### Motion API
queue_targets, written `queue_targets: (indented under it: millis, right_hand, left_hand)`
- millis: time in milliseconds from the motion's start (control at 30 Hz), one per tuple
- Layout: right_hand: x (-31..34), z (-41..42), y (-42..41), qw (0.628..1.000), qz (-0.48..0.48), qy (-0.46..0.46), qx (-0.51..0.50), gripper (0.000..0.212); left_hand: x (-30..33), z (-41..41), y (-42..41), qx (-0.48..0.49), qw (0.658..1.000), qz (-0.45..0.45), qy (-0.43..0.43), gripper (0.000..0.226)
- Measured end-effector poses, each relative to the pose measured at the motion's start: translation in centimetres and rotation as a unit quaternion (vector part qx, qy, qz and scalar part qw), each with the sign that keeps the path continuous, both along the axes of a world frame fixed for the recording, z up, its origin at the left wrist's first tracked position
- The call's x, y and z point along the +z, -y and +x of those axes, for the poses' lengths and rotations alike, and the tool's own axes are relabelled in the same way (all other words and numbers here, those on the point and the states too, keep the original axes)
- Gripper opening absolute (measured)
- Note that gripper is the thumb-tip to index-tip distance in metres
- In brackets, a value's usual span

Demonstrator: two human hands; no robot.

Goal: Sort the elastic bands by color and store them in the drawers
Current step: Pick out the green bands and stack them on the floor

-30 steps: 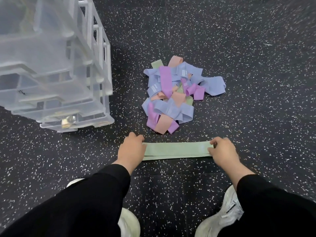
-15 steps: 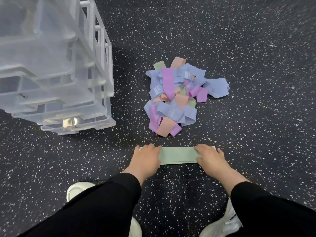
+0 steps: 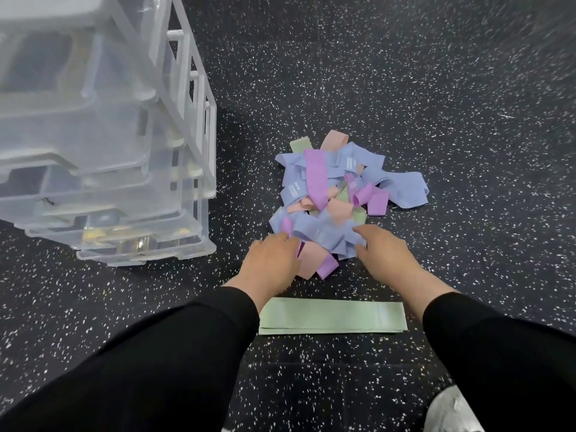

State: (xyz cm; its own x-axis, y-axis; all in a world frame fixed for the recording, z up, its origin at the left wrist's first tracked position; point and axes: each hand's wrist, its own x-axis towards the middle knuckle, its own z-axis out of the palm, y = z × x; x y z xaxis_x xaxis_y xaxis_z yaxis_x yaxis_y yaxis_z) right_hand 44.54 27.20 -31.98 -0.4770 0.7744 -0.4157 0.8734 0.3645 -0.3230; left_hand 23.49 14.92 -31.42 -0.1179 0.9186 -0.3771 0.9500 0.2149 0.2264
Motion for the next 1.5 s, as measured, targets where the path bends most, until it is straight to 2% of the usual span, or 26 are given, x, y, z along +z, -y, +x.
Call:
queue_targets:
  millis: [200,367,533,633,800,867,1000,1100,1167,1267,1500]
  right_hand:
    - [0.0,-2.8,-5.3,0.999,-0.002,0.018,0.041,0.045]
    - [-1.3,-4.8,-8.7,0.989,0.050,0.030,0.136,0.023]
    - [-2.3,-6.0,-11.8,0.958,0.101,0.099,0.247,0.043]
    - [-2.6,-6.5,-12.6,0.954,0.132,0.140,0.231,0.043]
    - [-2.5,-6.7,-12.2,0.933,0.200,0.212,0.212,0.022]
    - [-1.9,-6.6,-12.1,0.930,0.255,0.185,0.188,0.019]
    - [1.2,-6.7,-12.8,0.952,0.282,0.031,0.115,0.012]
    - [5.3,-7.1,-13.2,0.982,0.169,-0.043,0.069,0.015]
    - [7.9,-7.3,-13.1,0.988,0.111,-0.086,0.056,0.016]
    - [10.6,-7.3,-12.5,0.984,0.106,-0.136,0.055,0.016]
    - [18.4,-7.6,-8.6,0.979,0.020,-0.203,0.003,0.017]
  left_hand:
    - [0.2,-2.2,-3.7,0.002,1.000,-0.006,-0.010,0.038]
    - [-0.5,-2.5,-6.0,0.001,1.000,-0.004,-0.009,0.040]
    - [-1.6,-2.6,-7.3,0.006,1.000,-0.004,0.006,0.041]
    - [-2.0,-2.7,-7.6,0.011,1.000,-0.007,0.018,0.041]
    - [-2.2,-2.6,-7.5,0.019,0.999,-0.005,0.034,0.040]
    - [-2.0,-2.7,-7.4,0.022,0.999,0.000,0.041,0.040]
    - [-1.2,-2.9,-7.4,0.042,0.997,0.026,0.066,0.041]
    - [0.3,-2.7,-7.7,0.074,0.989,0.061,0.109,0.040]
    - [1.7,-2.5,-8.1,0.103,0.980,0.091,0.141,0.043]
    - [4.0,-2.3,-8.4,0.134,0.966,0.128,0.179,0.050]
    - [10.1,-1.8,-8.4,0.156,0.931,0.188,0.271,0.060]
